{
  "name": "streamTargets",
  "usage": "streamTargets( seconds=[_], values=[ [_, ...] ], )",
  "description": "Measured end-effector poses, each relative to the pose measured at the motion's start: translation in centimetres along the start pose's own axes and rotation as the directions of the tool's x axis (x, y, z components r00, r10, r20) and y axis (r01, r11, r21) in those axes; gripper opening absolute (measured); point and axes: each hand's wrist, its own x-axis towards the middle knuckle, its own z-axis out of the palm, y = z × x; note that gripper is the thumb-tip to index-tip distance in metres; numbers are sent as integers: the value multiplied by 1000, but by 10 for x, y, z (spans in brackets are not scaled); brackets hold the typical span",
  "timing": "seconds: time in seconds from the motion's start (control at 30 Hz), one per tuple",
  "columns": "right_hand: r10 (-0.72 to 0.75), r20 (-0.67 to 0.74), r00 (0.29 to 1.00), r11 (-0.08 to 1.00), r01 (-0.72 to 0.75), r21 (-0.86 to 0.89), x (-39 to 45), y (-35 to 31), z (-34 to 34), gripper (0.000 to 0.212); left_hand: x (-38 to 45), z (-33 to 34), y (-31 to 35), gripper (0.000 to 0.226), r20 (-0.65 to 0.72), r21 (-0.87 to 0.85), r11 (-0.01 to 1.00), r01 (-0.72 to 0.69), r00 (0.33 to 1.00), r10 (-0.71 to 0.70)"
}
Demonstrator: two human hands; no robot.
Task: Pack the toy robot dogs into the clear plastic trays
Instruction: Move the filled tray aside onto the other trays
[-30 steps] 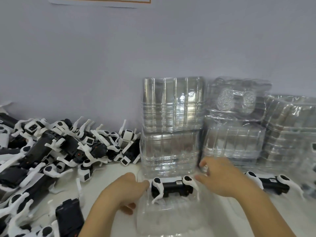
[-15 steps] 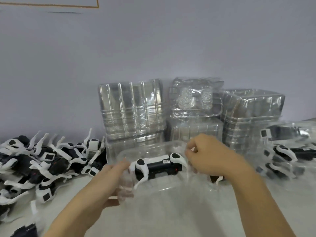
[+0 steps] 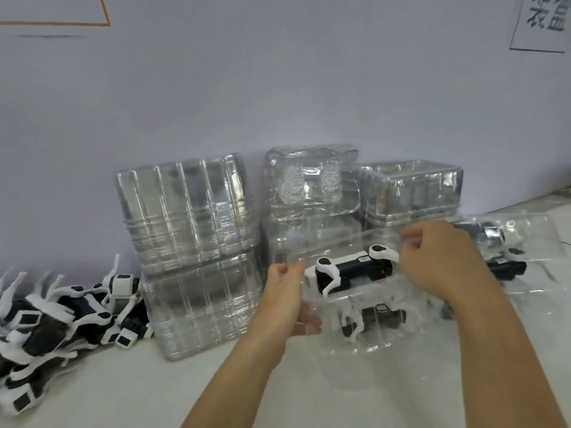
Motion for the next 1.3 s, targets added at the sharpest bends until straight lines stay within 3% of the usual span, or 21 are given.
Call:
streamTargets(
  seconds=[0.2, 0.37, 0.6, 0.87, 1.07, 1.3],
  values=[
    [38, 160, 986, 993, -19, -120, 4, 6, -2, 30, 11, 19, -6, 17, -20, 2, 1000, 24, 1000, -24],
    [58, 321, 945, 976, 14, -216, 4, 7, 5, 44, 16, 30, -8, 33, -96, 124, 991, -43, 994, 55],
    [-19, 339, 941, 978, 88, -191, 6, 5, 13, 43, 15, 41, -9, 42, -49, 251, 966, -64, 996, 78],
    [-81, 365, 928, 965, 166, -206, 8, 1, 33, 19, 24, 42, -9, 37, -64, 167, 986, -3, 998, 13],
    [-70, 389, 919, 973, 149, -177, 7, 2, 27, 57, 24, 35, -16, 37, -61, 150, 987, 53, 997, -44],
    [-105, 375, 921, 977, 166, -134, 8, 1, 29, 61, 26, 14, -20, 45, 39, 244, 969, 26, 999, -37]
  ],
)
